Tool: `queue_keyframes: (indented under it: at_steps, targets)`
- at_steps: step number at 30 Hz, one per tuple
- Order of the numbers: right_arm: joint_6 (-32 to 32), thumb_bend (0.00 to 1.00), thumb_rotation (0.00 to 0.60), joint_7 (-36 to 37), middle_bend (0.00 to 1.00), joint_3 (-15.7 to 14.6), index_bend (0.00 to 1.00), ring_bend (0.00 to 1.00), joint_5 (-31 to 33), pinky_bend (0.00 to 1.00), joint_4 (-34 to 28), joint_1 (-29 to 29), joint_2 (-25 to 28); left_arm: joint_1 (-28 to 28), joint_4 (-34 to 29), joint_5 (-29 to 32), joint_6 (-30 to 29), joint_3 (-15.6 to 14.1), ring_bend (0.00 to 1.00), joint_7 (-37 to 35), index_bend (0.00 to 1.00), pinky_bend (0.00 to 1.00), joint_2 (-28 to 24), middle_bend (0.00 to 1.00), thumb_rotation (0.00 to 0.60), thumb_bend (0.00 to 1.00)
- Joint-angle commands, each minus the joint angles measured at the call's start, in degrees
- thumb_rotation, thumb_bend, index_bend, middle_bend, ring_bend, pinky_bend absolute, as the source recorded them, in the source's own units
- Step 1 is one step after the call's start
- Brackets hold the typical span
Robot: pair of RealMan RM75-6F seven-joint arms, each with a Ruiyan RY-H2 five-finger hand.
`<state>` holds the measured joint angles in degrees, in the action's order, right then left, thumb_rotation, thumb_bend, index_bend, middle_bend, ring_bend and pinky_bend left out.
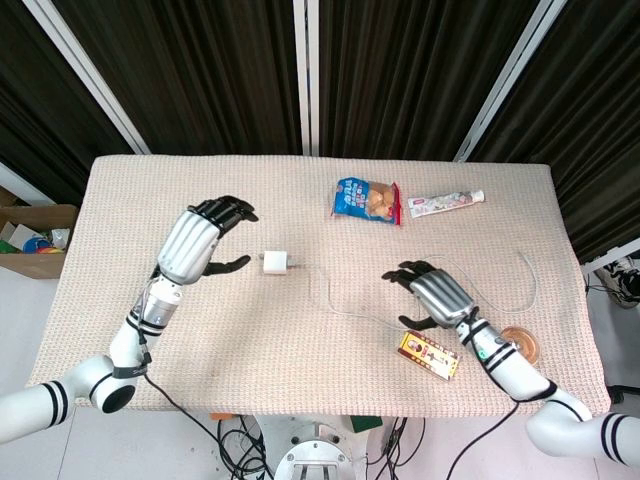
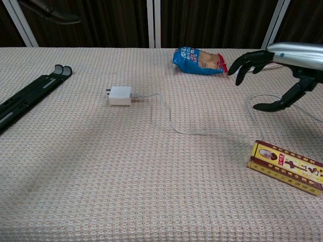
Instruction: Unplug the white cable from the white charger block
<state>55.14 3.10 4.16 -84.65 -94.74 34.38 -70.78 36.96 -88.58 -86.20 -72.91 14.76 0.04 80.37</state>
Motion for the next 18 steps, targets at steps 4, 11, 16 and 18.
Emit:
queue_keyframes:
  at_steps: [4, 11, 16, 18]
  targets:
    - [5.6, 0.30, 0.600, 3.0, 0.32, -1.7, 0.26, 0.13, 1.4, 0.22, 0.0, -5.2, 5.8, 0.7, -1.6, 14.8, 10.8, -0.8, 0.55, 11.7, 0.33, 0.71, -0.4, 0.26, 0.600, 0.12]
    - [8.6, 0.30, 0.600, 2.8, 0.32, -1.8, 0.26, 0.13, 1.4, 0.22, -1.0, -7.6, 9.0, 5.5, 3.1, 23.9, 16.7, -1.6, 0.66, 22.0, 0.29, 0.91, 7.3, 0.23, 0.600, 0.11]
    - [9.5, 0.30, 0.600, 2.9, 0.32, -1.4, 0.26, 0.13, 1.6, 0.23, -1.5, -8.4, 9.9, 8.2, 7.3, 28.0, 18.1, -1.4, 0.67, 26.2, 0.28, 0.93, 12.5, 0.22, 0.600, 0.10]
    - [9.6, 0.30, 0.600, 2.7, 0.32, -1.3, 0.27, 0.13, 1.5, 0.23, -1.5, -8.5, 10.0, 9.1, 9.1, 30.1, 18.7, -0.9, 0.69, 26.7, 0.28, 0.93, 14.5, 0.23, 0.600, 0.10]
